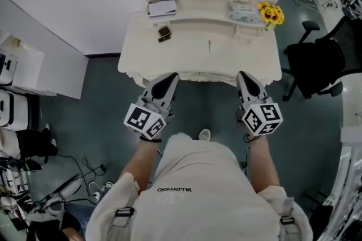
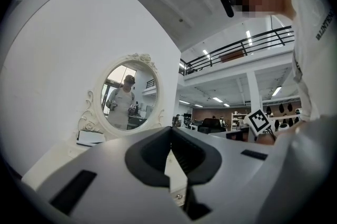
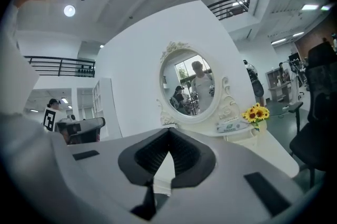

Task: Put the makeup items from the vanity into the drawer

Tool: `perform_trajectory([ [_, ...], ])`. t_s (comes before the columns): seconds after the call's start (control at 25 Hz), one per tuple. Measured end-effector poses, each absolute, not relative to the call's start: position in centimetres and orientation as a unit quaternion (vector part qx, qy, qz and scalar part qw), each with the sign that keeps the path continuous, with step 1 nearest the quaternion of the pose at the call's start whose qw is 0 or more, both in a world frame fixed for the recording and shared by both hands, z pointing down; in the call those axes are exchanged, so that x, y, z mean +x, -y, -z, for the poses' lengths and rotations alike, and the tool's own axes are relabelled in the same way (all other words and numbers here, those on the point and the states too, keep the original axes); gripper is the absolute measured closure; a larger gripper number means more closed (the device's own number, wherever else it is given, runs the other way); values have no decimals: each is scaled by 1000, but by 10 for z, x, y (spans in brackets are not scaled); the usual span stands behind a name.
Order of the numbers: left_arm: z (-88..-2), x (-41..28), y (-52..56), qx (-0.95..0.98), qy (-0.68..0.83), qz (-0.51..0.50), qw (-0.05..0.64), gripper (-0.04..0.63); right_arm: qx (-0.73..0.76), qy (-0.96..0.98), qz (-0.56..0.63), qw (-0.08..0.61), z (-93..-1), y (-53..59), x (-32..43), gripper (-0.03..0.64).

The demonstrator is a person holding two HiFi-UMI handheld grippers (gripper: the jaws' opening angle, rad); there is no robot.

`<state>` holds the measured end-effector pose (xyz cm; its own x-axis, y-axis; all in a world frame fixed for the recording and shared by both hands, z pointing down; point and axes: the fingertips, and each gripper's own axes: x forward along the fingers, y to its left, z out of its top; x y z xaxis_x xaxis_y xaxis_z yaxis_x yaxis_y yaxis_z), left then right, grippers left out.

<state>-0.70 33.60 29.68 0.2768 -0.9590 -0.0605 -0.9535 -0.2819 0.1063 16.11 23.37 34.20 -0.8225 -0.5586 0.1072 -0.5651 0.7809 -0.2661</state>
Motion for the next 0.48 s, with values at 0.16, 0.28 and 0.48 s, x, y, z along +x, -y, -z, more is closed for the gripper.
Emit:
perform_trajectory([
  [0.16,-299,-6,-320,795,603,54,33,591,292,944,-150,17,-347,-217,159,606],
  [0.28,-303,-9,-312,793,607,50,37,591,287,945,-156,21,-353,-208,154,606],
  [0.48,-316,-21,-298,792,607,44,41,591,285,944,-162,24,-361,-195,141,606],
])
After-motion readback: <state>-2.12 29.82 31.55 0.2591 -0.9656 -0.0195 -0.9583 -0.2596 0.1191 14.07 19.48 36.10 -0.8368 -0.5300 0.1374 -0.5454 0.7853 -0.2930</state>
